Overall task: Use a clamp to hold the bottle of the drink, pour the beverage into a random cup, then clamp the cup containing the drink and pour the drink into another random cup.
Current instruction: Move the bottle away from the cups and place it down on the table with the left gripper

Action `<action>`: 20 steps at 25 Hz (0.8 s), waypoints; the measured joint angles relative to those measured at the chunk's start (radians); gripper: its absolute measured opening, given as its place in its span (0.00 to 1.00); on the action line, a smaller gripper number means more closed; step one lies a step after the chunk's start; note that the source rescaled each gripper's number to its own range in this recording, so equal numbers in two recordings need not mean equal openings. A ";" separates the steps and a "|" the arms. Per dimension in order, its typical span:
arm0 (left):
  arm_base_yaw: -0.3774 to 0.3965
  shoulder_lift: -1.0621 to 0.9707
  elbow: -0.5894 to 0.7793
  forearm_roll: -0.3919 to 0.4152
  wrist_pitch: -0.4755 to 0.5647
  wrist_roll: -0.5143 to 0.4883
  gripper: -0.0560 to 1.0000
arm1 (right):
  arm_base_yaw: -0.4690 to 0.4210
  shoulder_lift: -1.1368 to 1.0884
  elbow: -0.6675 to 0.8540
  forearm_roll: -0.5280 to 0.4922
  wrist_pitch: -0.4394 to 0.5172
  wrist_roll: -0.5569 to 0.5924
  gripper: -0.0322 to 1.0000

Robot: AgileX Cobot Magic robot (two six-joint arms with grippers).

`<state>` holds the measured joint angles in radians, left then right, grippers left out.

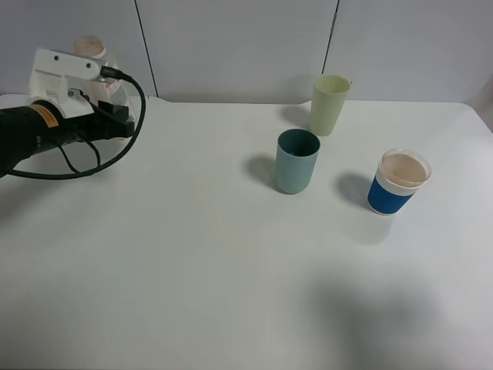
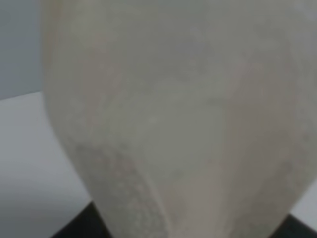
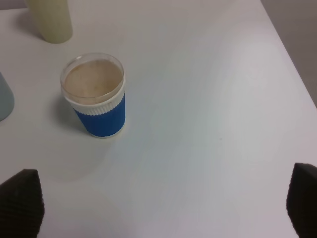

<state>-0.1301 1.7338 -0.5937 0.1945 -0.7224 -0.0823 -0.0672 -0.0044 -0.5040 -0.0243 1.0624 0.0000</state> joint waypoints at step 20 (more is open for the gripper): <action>0.164 0.177 0.092 0.144 -0.335 -0.043 0.05 | 0.000 0.000 0.000 0.000 0.000 0.000 0.94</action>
<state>0.0341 1.9113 -0.5016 0.3388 -1.0579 -0.1255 -0.0672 -0.0044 -0.5040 -0.0243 1.0624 0.0000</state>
